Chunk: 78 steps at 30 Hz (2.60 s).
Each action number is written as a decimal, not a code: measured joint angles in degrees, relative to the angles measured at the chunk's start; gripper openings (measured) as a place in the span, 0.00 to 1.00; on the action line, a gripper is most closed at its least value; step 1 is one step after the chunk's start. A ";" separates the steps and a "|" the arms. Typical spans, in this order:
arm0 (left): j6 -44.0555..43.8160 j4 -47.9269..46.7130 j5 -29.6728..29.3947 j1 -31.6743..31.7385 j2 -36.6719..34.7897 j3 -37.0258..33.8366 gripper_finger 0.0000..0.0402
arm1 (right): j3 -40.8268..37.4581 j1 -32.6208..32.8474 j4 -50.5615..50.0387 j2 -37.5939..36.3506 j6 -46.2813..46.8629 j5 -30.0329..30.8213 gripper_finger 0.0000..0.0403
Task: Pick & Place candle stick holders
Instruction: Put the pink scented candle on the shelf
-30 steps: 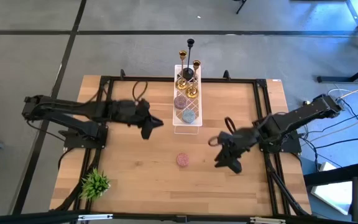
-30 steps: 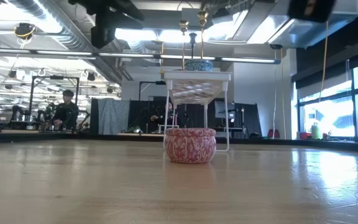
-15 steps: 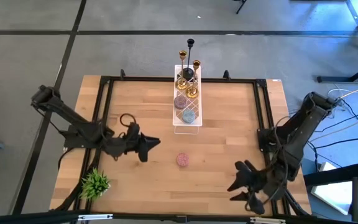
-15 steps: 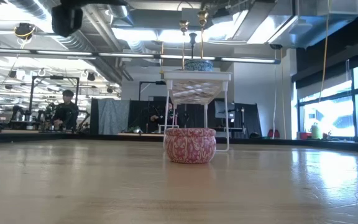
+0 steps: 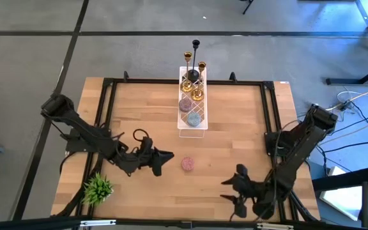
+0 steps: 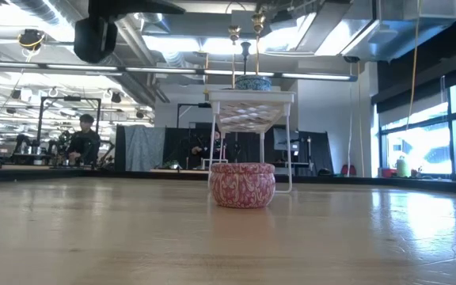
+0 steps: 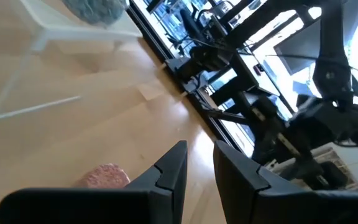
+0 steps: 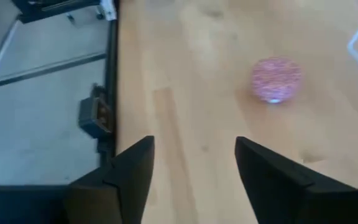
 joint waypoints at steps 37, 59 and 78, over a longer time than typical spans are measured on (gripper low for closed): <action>1.22 4.55 2.55 -2.40 3.18 0.00 0.19 | 0.02 -16.18 12.99 -0.42 -22.89 -11.40 0.88; -8.40 -15.27 3.91 -8.17 3.12 0.00 0.08 | 0.07 -19.37 47.45 16.66 -14.05 -22.30 0.92; -13.36 -22.53 3.95 -9.96 3.12 0.00 0.08 | 0.02 -20.05 31.29 19.22 -14.64 -5.18 0.92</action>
